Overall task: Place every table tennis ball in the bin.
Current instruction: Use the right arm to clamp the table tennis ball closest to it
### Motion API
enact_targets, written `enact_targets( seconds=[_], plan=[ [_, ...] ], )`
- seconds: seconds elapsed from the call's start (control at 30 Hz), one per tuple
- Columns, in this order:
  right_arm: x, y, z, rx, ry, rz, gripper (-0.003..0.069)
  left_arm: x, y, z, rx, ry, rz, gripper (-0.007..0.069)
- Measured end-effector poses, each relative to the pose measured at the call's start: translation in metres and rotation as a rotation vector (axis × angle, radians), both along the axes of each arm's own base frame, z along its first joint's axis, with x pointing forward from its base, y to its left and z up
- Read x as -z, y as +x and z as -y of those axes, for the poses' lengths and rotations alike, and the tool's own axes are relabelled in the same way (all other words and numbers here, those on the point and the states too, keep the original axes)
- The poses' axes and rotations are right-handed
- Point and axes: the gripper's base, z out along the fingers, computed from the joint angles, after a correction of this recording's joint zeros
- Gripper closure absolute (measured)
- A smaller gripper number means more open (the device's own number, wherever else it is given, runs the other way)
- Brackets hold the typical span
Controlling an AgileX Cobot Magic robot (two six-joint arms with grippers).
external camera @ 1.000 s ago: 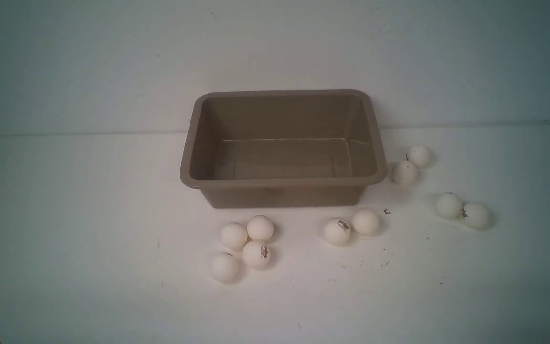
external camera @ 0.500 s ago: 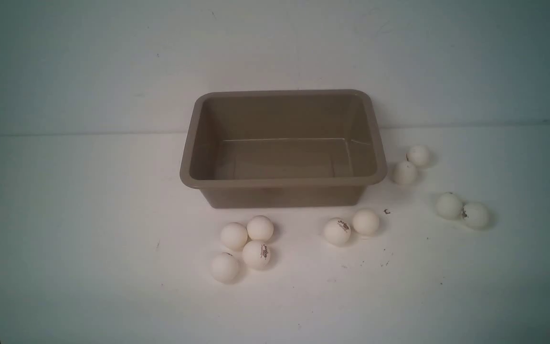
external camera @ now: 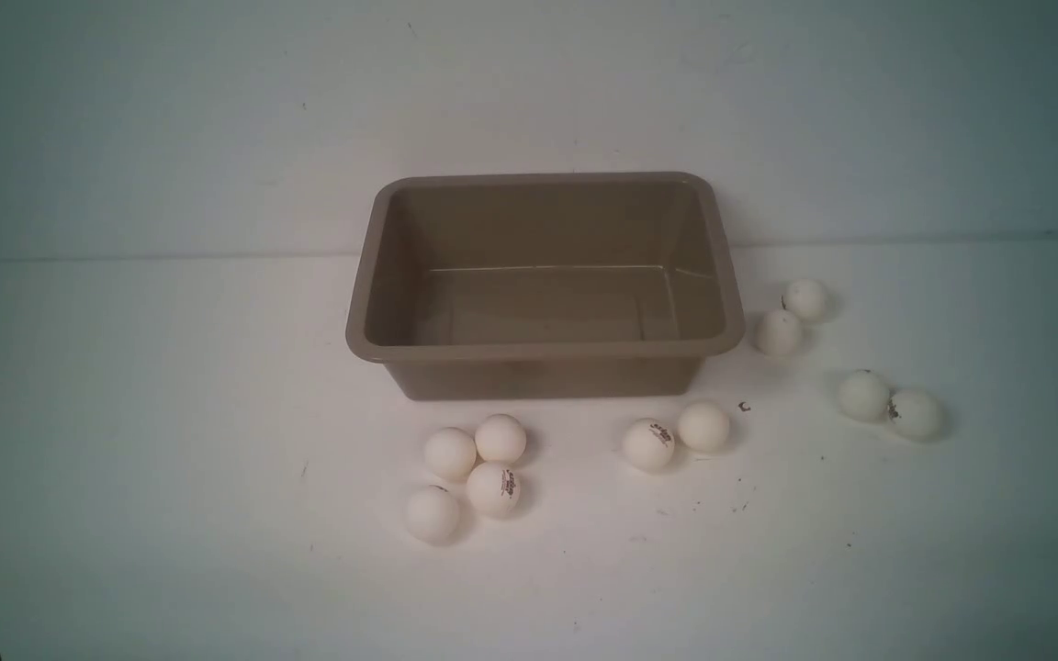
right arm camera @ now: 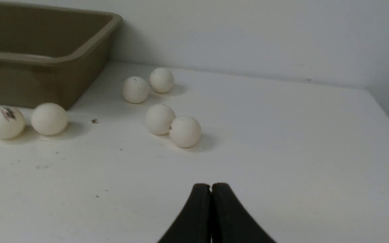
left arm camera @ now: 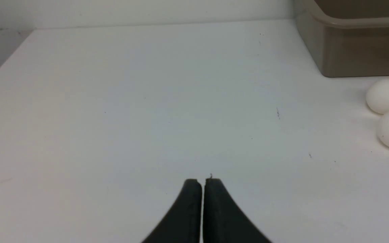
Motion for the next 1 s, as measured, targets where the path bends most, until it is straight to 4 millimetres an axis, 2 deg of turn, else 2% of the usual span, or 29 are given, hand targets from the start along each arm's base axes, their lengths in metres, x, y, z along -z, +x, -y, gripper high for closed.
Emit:
enact_targets(
  seconds=[0.13,0.27,0.33,0.67,0.73,0.8,0.9,0.93,1.0],
  plan=[
    [-0.001,0.0,0.004,0.009,-0.211,0.008,0.0676,0.0,0.0,0.0,0.0,0.0,0.0,0.0632],
    [-0.001,0.0,0.007,0.016,-0.315,0.01,0.0676,0.0,0.0,0.0,0.0,-0.01,0.0,0.0632],
    [-0.002,0.0,0.006,0.014,-0.316,0.021,0.0676,0.0,0.0,0.002,-0.005,-0.079,0.0,0.0632],
    [-0.008,0.001,0.002,-0.011,-0.252,0.101,0.0676,-0.004,0.0,0.018,-0.013,-0.707,-0.019,0.0632],
    [-0.01,0.002,0.001,-0.017,-0.18,0.125,0.0676,-0.006,0.0,0.02,-0.007,-0.78,-0.023,0.0632],
    [-0.015,0.002,-0.003,-0.03,-0.022,0.177,0.0676,-0.008,-0.001,0.023,0.003,-0.888,-0.029,0.0632],
    [-0.029,0.001,-0.007,-0.061,0.397,0.309,0.0676,-0.011,0.0,0.024,0.006,-0.987,-0.01,0.0632],
    [-0.03,0.001,-0.007,-0.062,0.427,0.317,0.0676,-0.012,0.0,0.024,0.006,-0.986,-0.008,0.0632],
    [-0.036,0.0,-0.006,-0.074,0.628,0.373,0.0676,-0.013,0.0,0.024,0.002,-1.025,0.008,0.0632]
  ],
)
